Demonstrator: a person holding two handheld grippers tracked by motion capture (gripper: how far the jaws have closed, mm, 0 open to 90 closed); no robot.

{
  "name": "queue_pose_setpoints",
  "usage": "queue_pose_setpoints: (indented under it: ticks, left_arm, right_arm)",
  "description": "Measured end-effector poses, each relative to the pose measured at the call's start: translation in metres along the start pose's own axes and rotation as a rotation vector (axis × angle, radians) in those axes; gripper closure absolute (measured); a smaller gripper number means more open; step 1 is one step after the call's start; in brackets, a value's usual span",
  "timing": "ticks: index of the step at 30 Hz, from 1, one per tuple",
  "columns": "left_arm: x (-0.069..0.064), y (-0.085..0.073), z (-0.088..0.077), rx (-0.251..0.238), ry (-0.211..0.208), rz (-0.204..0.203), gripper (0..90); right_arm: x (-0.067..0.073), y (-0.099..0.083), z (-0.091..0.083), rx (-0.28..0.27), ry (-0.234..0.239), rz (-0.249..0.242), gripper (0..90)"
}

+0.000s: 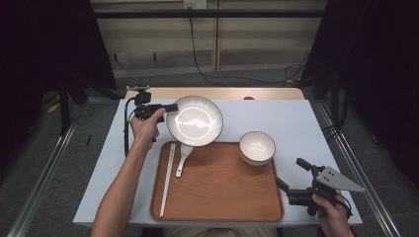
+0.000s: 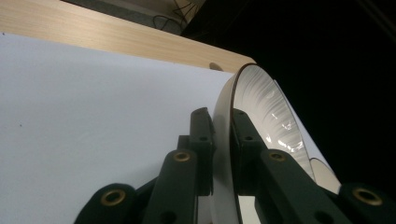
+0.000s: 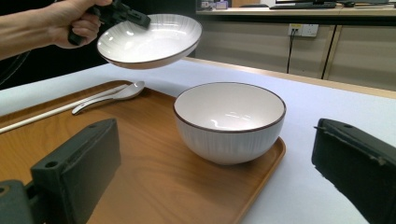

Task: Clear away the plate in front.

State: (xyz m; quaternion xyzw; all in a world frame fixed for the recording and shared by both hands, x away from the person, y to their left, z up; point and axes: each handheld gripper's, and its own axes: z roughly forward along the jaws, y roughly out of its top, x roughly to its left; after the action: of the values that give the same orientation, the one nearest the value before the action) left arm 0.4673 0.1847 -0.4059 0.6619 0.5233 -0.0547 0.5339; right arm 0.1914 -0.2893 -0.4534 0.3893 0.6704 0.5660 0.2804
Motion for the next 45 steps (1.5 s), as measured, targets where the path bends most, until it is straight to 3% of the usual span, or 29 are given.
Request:
queue_pose_setpoints:
  ticks: [7,9,11,16,21,26,32,45]
  left_arm:
    - [-0.005,-0.013,-0.01,0.03,-0.071,0.011,81.4]
    - [-0.009,-0.015,-0.014,0.033,-0.069,0.038,81.5]
    - [-0.012,-0.017,-0.018,0.035,-0.063,0.042,81.3]
    - [-0.015,-0.026,-0.024,0.039,-0.094,0.032,81.4]
    - [-0.03,-0.032,-0.029,0.065,-0.075,0.094,80.9]
    - [-0.031,-0.041,-0.032,0.061,-0.11,0.077,81.1]
    - [-0.033,-0.052,-0.032,0.067,-0.078,0.087,80.6]
    - [-0.042,-0.074,-0.038,0.077,-0.099,0.103,80.6]
  right_arm:
    - [0.0,0.0,0.001,0.001,0.004,-0.003,1.2]
    - [0.0,0.001,0.001,-0.002,0.002,-0.004,1.2]
    - [0.0,0.001,0.0,-0.003,0.001,-0.005,1.2]
    - [0.002,0.001,0.001,-0.001,0.002,-0.006,1.2]
    - [0.002,0.002,0.001,-0.005,0.002,-0.003,1.1]
    - [0.003,0.002,0.001,-0.008,0.011,-0.004,1.1]
    - [0.004,0.003,0.002,-0.006,0.01,-0.012,1.1]
    - [0.004,0.003,0.001,-0.006,0.008,-0.008,1.1]
